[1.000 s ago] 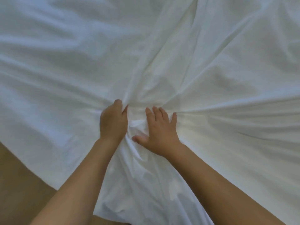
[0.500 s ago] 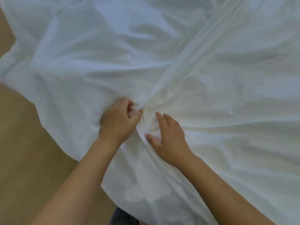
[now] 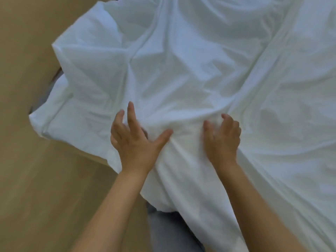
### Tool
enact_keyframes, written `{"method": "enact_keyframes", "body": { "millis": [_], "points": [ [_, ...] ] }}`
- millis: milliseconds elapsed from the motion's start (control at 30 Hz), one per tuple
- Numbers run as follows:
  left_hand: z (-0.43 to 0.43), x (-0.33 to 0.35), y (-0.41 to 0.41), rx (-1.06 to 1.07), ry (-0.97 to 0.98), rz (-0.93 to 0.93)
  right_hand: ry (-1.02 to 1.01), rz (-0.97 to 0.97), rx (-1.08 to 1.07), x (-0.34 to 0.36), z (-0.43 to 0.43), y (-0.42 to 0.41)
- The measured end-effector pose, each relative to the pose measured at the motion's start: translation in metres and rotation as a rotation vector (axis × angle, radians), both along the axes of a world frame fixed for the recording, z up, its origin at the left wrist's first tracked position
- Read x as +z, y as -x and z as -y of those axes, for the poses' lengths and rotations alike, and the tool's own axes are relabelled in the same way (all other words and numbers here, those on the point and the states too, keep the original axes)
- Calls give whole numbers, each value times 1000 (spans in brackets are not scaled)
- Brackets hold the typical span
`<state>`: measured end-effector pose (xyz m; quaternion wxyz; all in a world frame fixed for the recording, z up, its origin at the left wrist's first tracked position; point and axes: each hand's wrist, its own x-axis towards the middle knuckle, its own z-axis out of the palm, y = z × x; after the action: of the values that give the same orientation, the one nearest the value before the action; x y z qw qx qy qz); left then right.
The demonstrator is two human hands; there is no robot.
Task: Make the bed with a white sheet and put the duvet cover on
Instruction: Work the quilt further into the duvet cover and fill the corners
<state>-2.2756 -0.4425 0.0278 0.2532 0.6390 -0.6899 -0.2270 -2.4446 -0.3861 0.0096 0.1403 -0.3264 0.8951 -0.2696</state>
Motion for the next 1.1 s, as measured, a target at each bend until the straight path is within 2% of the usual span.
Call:
{"method": "enact_keyframes", "body": {
  "millis": [67,167,233,300,367,433,467,567,633,733,833,900,933,967,1033,1100],
  "points": [
    [29,4,-1,-78,-175,-58,5,-40,91,8,24,-29],
    [61,5,-5,-328,-353,13,-169,121,108,5,67,-67],
    [78,15,-17,-469,-435,8,-160,206,61,14,95,-78],
    [91,34,-44,-575,-434,-64,-99,222,100,31,111,-92],
    [96,58,-85,-652,-302,-117,76,264,184,54,114,-114],
    [105,70,-128,-708,-212,-112,127,359,263,73,113,-144],
    [114,70,-145,-703,-273,-76,73,425,291,75,118,-160],
    [153,59,-174,-681,-611,112,-136,548,296,67,153,-200],
    [180,48,-186,-731,-655,179,-185,578,264,65,182,-222],
    [205,53,-215,-837,-700,-4,-142,614,183,74,200,-254],
    [216,77,-263,-1149,-453,-285,77,633,82,105,191,-291],
    [227,83,-295,-1229,-375,-384,176,583,38,118,189,-318],
    [236,81,-302,-1228,-432,-332,139,538,8,115,193,-330],
    [248,76,-307,-1238,-523,-188,14,468,-3,107,201,-341],
    [273,55,-314,-1312,-657,200,-363,349,9,79,218,-362],
    [303,35,-315,-1319,-668,307,-507,358,-64,41,233,-381]
  ]
}}
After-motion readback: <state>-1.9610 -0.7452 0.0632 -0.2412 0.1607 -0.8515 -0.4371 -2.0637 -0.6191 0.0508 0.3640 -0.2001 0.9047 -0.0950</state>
